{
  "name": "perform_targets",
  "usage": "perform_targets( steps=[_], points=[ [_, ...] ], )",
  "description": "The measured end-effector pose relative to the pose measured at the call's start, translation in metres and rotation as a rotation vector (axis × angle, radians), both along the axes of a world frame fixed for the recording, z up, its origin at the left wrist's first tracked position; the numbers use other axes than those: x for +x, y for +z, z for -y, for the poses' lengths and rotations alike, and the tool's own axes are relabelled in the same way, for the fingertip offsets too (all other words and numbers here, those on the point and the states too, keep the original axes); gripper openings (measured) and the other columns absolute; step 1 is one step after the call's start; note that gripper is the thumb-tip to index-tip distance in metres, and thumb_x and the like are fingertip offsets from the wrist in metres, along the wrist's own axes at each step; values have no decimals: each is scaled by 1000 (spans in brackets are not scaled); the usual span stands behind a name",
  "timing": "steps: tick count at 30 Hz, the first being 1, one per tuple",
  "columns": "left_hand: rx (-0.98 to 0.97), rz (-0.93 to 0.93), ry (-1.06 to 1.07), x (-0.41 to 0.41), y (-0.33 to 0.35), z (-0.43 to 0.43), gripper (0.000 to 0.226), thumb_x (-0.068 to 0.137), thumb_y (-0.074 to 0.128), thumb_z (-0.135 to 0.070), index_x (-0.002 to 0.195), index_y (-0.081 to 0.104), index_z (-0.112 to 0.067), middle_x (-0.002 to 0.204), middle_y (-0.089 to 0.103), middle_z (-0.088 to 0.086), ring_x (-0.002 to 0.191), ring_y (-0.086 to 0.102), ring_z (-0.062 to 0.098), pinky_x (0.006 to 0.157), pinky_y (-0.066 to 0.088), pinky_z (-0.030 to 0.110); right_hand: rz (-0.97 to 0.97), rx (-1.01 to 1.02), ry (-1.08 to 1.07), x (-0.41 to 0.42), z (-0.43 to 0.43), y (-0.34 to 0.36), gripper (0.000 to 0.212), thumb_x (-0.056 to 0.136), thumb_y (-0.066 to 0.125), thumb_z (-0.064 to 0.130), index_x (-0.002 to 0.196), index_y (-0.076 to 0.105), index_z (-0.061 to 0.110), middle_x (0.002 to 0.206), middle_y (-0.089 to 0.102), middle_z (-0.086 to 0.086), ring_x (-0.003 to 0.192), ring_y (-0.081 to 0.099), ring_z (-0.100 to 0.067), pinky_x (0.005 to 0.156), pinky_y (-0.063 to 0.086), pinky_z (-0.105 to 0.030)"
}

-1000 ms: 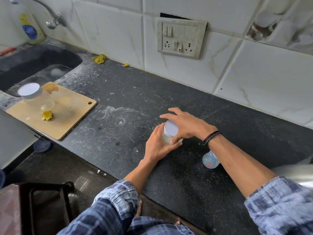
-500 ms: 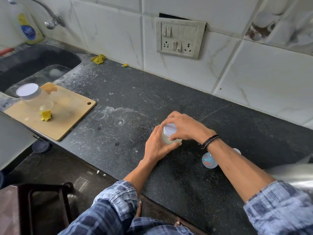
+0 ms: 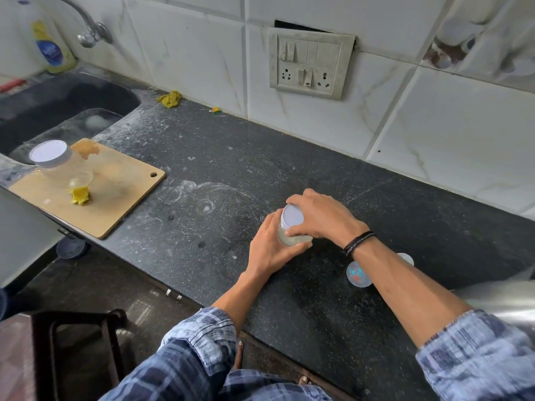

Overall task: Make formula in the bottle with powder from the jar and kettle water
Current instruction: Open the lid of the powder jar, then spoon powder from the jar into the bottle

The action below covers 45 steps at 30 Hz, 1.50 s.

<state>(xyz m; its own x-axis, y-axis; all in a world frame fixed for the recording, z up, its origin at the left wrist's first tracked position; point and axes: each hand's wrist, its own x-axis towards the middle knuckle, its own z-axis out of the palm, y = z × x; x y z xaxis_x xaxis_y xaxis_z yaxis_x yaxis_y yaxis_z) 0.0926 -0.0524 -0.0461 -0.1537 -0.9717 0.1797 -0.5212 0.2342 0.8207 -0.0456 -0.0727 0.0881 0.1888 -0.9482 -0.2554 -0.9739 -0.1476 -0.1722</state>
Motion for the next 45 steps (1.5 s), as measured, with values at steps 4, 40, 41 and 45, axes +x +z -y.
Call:
perform_targets(
  steps=[4,40,41,45],
  points=[
    [16,21,6,-1,-1,0,87,67,78,-75,140,44,-42,124,50,-26,110,55,-1,88,52,32,53,7,69,0,0,2,70,79,86,29,142,57,35,131,54,3,119,57,-27,88,45,-35],
    [76,-6,-5,-1,9,-6,87,66,81,-68,141,43,-47,136,49,-25,124,52,2,100,48,34,779,108,-450,-156,-24,-74,53,68,97,8,98,55,22,128,68,-2,123,65,-24,110,52,-49],
    [75,-4,-7,-1,9,-7,88,66,81,-68,142,42,-47,136,49,-25,124,52,2,100,48,35,752,125,-429,-156,-22,-78,54,67,97,8,98,55,21,130,67,-1,124,64,-24,110,51,-49],
    [75,-2,-6,-1,10,-8,88,66,79,-70,141,41,-49,135,48,-26,122,52,1,98,50,36,713,161,-400,-158,-17,-89,62,66,99,9,109,57,25,132,64,8,129,59,-16,112,43,-41]
  ],
)
